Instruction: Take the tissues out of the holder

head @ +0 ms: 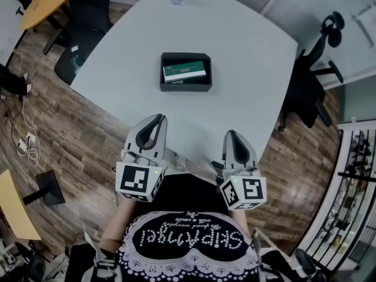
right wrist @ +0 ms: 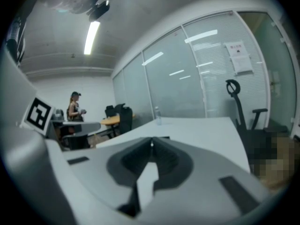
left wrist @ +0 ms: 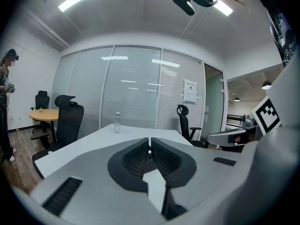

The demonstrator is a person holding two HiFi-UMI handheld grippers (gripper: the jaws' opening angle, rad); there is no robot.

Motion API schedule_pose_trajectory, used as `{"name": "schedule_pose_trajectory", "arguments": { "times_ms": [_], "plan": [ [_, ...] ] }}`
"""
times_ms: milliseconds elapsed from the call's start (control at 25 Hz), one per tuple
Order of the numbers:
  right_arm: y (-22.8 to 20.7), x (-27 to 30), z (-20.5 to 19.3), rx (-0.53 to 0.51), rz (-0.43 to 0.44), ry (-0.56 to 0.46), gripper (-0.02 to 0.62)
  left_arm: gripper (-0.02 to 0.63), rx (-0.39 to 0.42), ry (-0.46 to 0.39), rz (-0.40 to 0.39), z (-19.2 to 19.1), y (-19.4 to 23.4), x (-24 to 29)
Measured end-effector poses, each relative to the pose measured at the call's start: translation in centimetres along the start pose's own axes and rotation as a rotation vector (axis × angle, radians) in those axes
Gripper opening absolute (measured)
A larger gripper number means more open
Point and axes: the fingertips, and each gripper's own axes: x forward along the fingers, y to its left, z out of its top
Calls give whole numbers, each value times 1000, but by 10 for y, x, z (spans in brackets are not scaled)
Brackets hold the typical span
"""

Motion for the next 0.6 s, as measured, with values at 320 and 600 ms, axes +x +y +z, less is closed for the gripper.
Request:
{"name": "schedule_pose_trajectory", "arguments": {
  "times_ms": [320,600],
  "plan": [
    [22,30,11,23,-46,2,35,35,-3,11,-54,12,38,19],
    [35,50,17,34,-103,-7,35,35,9,8,-113,19,66,40]
  ]
}}
